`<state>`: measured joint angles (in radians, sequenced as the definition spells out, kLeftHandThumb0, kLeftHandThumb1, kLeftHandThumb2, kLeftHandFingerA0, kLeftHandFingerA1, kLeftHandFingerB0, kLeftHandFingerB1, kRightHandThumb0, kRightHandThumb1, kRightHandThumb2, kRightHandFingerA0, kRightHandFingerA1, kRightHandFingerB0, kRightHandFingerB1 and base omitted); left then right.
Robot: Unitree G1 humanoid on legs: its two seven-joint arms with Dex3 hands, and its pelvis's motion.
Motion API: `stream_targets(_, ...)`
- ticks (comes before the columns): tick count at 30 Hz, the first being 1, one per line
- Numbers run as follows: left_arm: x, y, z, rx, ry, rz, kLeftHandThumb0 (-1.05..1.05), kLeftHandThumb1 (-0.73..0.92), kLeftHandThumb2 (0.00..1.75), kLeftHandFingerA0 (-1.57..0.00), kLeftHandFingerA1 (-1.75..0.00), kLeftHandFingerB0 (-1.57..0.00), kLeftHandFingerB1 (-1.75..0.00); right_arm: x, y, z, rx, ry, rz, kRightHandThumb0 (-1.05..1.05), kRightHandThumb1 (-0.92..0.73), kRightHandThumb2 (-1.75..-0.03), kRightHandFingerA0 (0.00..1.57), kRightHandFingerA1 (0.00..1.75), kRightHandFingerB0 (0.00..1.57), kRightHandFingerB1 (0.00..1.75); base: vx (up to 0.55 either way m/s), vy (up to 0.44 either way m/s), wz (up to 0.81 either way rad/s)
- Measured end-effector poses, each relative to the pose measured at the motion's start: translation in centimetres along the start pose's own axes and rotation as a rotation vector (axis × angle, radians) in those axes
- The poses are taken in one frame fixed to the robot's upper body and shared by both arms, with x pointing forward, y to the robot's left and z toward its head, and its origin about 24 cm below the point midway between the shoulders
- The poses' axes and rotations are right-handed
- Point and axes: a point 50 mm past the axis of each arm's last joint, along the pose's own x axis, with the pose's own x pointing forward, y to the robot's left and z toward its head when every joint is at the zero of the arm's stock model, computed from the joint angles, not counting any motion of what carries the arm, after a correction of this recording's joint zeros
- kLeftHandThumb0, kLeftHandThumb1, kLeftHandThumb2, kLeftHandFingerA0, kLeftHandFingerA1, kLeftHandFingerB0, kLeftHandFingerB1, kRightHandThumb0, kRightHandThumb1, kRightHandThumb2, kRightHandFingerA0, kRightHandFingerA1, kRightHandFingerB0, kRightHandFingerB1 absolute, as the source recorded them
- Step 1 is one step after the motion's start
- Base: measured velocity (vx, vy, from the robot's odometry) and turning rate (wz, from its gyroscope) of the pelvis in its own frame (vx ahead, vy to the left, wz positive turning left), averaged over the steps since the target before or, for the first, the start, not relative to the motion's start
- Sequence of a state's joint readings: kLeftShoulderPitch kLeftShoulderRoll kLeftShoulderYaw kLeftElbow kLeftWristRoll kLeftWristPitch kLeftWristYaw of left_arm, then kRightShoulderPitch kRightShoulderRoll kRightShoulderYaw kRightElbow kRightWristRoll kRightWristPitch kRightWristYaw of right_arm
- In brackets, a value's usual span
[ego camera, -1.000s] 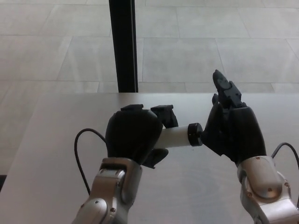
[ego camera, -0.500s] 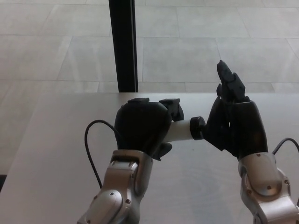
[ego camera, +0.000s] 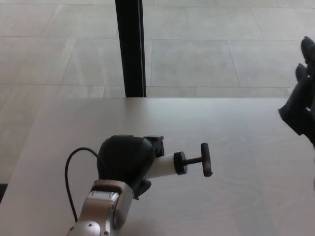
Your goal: The robot uses its left hand to lift the air pump kept on the middle of the desk and use the right hand to compress the handle
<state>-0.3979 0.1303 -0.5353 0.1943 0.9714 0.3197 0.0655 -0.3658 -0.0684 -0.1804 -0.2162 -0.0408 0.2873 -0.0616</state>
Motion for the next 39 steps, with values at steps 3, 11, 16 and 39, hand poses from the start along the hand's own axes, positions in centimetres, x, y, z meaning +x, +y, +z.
stream_targets(3,-0.1,-0.9,-0.3,0.005,0.01,-0.074,-0.21,0.63,0.92,-0.86,-1.65,-0.79,-1.18,0.1,-1.2,0.1,-0.004,-0.002,-0.027,-0.87,-0.84,-1.22,0.0,0.18,0.02,0.23,0.0,0.0,0.0)
stream_targets(11,0.5,-2.0,0.0,0.039,0.017,-0.194,-0.29,0.77,0.72,-0.65,-1.24,-0.58,-0.82,0.2,-2.7,0.2,-0.006,0.0,-0.049,-0.89,-0.85,-1.21,0.0,0.18,0.05,0.23,0.0,0.0,0.0)
stream_targets(16,0.9,-2.0,0.8,0.064,0.009,-0.239,-0.64,0.7,0.62,-0.54,-1.05,-0.24,-0.47,0.2,-2.8,0.2,-0.003,0.004,-0.043,-0.85,-0.83,-1.19,0.0,0.23,0.05,0.28,0.0,0.0,0.0)
stream_targets(39,1.9,2.4,-0.9,-0.273,0.077,-0.344,-0.79,0.6,1.05,0.0,-0.34,0.0,-0.26,0.2,-2.4,0.1,-0.004,0.007,-0.02,-0.86,-0.85,-1.21,0.0,0.2,0.03,0.23,0.0,0.0,0.0)
